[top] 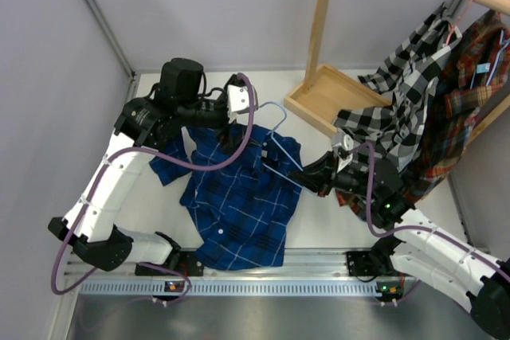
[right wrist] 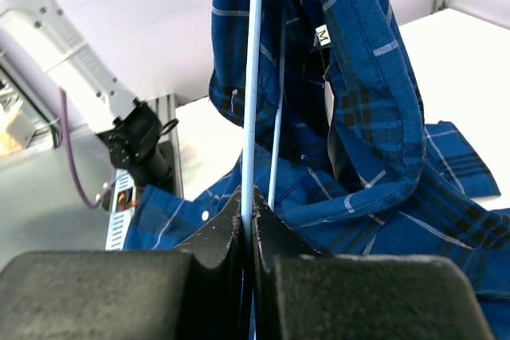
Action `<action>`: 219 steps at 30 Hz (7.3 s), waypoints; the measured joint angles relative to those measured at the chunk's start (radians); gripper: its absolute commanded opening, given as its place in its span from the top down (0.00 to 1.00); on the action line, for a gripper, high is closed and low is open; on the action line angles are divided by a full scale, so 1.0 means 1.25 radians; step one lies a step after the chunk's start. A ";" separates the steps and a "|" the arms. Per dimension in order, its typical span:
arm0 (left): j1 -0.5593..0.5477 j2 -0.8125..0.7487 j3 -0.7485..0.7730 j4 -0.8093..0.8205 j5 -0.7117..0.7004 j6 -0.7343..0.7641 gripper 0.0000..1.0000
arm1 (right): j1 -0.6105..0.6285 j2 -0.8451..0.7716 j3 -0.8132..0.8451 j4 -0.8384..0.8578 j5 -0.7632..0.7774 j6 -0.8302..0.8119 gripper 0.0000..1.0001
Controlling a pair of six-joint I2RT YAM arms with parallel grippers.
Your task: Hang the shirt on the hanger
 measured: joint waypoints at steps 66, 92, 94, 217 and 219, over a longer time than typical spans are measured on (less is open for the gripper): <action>-0.051 -0.255 -0.399 0.312 -0.369 -0.485 1.00 | 0.017 0.041 0.009 -0.152 0.267 0.290 0.40; -0.051 -0.303 -0.462 0.366 -0.394 -0.534 1.00 | 0.099 0.301 0.100 -0.070 0.395 0.225 1.00; -0.051 -0.317 -0.462 0.346 -0.390 -0.527 1.00 | 0.079 0.298 0.130 -0.121 0.408 0.205 1.00; -0.019 -0.469 -0.554 0.540 -0.360 -0.526 0.03 | 0.089 0.119 0.693 -0.666 0.365 -0.243 1.00; -0.019 -0.551 -0.611 0.556 -0.435 -0.548 0.05 | 0.088 0.122 0.717 -0.686 0.405 -0.233 1.00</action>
